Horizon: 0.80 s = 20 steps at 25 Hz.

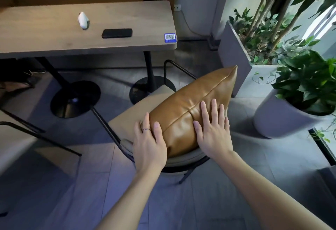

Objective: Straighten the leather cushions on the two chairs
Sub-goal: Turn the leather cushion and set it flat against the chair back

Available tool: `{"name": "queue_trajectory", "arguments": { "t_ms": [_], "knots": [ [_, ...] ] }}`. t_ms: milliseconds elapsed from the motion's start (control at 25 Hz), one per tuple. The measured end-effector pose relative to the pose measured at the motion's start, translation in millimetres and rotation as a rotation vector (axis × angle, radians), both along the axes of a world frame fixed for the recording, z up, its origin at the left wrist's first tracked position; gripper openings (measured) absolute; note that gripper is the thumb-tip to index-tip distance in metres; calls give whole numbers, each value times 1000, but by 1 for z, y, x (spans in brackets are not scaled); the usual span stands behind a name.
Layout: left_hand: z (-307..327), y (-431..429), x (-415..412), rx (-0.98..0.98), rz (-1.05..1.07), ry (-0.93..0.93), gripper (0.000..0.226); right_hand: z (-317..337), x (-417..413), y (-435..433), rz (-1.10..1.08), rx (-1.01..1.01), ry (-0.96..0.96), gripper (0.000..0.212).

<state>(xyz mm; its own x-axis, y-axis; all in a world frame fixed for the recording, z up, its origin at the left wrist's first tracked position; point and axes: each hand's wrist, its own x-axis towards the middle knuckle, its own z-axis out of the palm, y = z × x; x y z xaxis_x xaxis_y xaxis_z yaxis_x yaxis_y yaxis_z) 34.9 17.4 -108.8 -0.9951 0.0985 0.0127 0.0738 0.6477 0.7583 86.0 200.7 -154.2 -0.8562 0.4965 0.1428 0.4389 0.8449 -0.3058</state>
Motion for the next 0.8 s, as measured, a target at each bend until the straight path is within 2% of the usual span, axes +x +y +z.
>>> {"name": "queue_trajectory", "arguments": {
  "t_ms": [80,120,200,280,320,400,480,520,560,680,800],
  "knots": [
    [1,0,2,97,51,4,61,0,3,2,16,-35,18,68],
    [1,0,4,137,97,-10,64,1,7,3,30,-106,48,66],
    [0,-1,9,187,228,-79,78,4,18,4,29,-344,225,59],
    [0,-4,14,311,383,-254,98,7,28,4,-119,-514,420,48],
    [1,-6,16,404,452,-372,107,8,31,6,-248,-577,444,47],
    [3,-7,18,553,558,-606,122,10,33,13,-464,-713,299,63],
    [1,-5,16,713,633,-772,134,6,31,22,-524,-945,125,88],
    [-2,-3,13,783,648,-825,135,1,28,25,-539,-1058,83,91],
    [-4,-1,10,818,656,-845,134,-4,25,28,-557,-1111,52,87],
    [-2,2,5,794,661,-804,131,-22,16,38,-551,-1079,14,65],
    [0,-1,-3,801,671,-751,119,-22,11,33,-562,-1082,-1,64]
  ]
}}
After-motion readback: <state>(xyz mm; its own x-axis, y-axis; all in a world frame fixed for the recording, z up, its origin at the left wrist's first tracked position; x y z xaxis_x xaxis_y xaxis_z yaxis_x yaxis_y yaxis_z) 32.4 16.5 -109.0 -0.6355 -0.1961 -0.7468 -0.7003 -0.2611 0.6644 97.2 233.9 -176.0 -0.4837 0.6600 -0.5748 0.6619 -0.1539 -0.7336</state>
